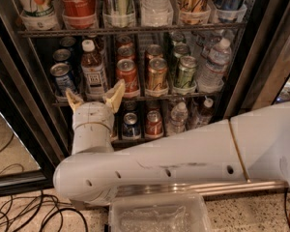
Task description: Pick blue plastic bottle from middle shelf of fridge
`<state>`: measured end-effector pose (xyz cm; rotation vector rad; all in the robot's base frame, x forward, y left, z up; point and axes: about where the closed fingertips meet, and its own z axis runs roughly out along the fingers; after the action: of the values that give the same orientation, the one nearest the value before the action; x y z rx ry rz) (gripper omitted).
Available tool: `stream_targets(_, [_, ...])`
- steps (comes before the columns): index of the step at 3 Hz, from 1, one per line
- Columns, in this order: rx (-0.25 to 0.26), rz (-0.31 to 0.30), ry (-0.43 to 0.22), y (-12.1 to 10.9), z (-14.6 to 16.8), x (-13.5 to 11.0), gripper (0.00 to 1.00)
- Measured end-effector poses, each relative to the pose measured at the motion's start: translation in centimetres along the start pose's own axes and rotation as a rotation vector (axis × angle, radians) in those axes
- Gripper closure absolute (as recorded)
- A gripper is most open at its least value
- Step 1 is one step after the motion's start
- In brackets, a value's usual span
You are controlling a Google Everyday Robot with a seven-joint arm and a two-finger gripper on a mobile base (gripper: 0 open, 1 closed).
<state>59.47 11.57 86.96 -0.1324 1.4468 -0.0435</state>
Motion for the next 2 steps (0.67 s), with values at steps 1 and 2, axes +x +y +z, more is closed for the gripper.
stream_targets(1, [-0.008,0.008,-0.010,0.46,0.08,-0.40,0.19])
stream_targets(2, [-0.013,0.008,-0.006,0.89,-0.39,-0.48,0.20])
